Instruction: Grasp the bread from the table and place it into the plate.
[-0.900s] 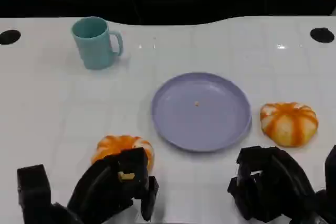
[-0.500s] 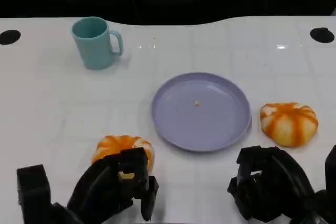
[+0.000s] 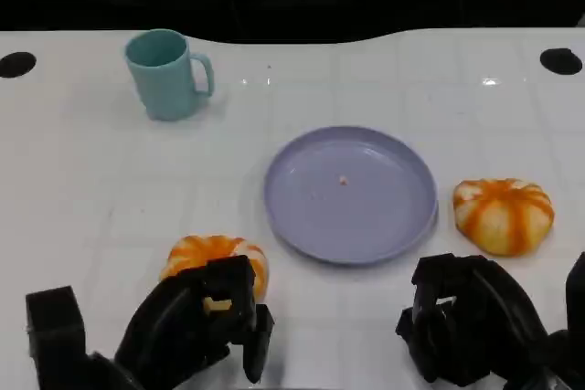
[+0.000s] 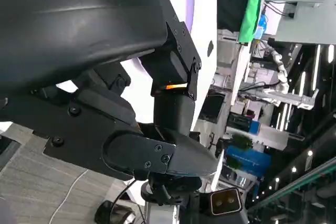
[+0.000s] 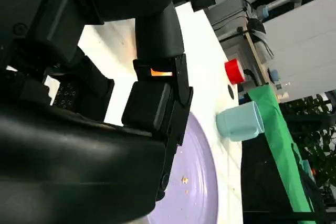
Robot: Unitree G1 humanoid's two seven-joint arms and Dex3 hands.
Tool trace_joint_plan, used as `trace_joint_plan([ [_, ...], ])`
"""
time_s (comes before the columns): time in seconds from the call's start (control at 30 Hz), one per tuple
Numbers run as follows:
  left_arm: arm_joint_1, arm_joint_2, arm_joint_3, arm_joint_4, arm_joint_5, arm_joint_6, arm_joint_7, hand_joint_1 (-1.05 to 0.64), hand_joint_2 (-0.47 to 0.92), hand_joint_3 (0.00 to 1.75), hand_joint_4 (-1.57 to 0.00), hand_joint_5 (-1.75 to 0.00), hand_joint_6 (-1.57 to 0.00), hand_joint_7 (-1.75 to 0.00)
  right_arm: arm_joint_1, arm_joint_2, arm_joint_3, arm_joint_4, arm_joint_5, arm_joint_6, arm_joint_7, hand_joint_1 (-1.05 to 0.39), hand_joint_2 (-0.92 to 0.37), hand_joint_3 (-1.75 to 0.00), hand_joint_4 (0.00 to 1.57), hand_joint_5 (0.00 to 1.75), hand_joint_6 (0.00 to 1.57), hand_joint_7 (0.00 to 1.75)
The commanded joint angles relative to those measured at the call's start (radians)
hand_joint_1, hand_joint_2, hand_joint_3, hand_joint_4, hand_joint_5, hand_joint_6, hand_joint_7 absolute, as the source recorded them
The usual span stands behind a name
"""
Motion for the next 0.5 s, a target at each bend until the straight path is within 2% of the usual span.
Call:
trace_joint_plan([
  [0.03,-0.008,0.012,0.012,-0.02,-0.01,-0.028,-0.022,-0.81,0.91,0.1,-0.96,-1.67,-0.9,-1.35,-0.004,-0.011,-0.005,-0.003,-0.001,-0.001,0.003,-1.05,-0.03,-1.44,1.47,1.43,1.57,1.0],
  [0.13,-0.008,0.017,0.012,-0.035,-0.004,-0.051,-0.022,-0.83,0.92,0.09,-0.91,-1.63,-0.87,-1.24,-0.003,-0.012,-0.004,-0.006,-0.003,-0.003,0.002,-1.05,-0.04,-1.43,1.47,1.43,1.57,1.0],
  [0.4,0.007,0.062,-0.006,-0.114,0.143,-0.197,0.062,-0.83,0.92,0.17,-0.77,-1.32,-0.68,-0.92,-0.005,-0.01,-0.007,0.008,-0.004,-0.022,0.012,-1.05,-0.06,-1.42,1.49,1.43,1.57,1.01],
  [0.5,0.018,0.072,-0.014,-0.15,0.18,-0.216,0.098,-0.8,0.92,0.12,-0.71,-1.25,-0.5,-0.85,-0.003,-0.011,-0.004,0.004,-0.01,-0.026,0.01,-1.05,-0.06,-1.42,1.49,1.42,1.57,1.02],
])
